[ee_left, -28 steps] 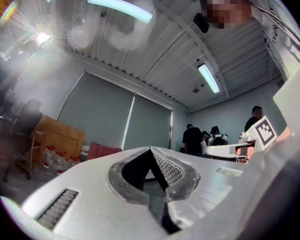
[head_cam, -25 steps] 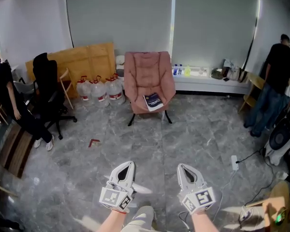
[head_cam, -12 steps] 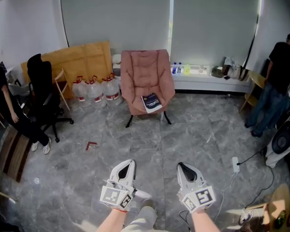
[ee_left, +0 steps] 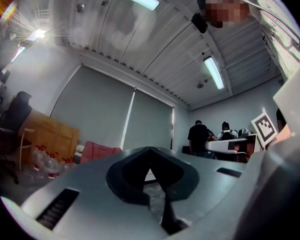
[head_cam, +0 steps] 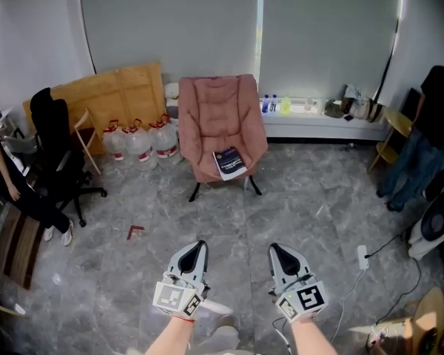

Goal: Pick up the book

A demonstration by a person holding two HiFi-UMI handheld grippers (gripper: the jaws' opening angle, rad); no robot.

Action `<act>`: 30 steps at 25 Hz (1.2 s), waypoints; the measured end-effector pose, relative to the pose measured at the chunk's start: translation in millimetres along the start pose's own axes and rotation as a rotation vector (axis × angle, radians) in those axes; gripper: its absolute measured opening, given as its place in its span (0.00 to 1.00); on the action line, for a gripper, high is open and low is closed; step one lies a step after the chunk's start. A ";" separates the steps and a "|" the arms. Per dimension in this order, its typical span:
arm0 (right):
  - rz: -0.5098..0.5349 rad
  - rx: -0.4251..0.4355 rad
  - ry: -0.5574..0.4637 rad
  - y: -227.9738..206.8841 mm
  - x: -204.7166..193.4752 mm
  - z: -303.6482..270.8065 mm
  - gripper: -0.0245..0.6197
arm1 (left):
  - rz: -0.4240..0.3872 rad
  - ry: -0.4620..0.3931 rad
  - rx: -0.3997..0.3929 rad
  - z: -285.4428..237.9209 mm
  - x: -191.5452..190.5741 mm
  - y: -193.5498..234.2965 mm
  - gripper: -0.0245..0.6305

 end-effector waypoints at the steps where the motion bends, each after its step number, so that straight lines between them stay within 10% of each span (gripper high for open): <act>1: 0.015 0.004 -0.006 -3.9 1.4 -7.7 0.06 | 0.000 -0.002 -0.001 -7.1 -0.7 3.8 0.05; 30: 0.016 0.004 -0.015 -82.6 -4.2 -174.7 0.06 | 0.002 -0.013 -0.012 -155.7 -27.8 103.9 0.05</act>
Point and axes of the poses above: the fingertips, and each gripper's own axes: z backward along the fingers, y to its left, x out of its top, the point moved 7 cm from there along z, backward along the fingers, and after that the axes turned 2 degrees about -z, right-handed, at the moved point
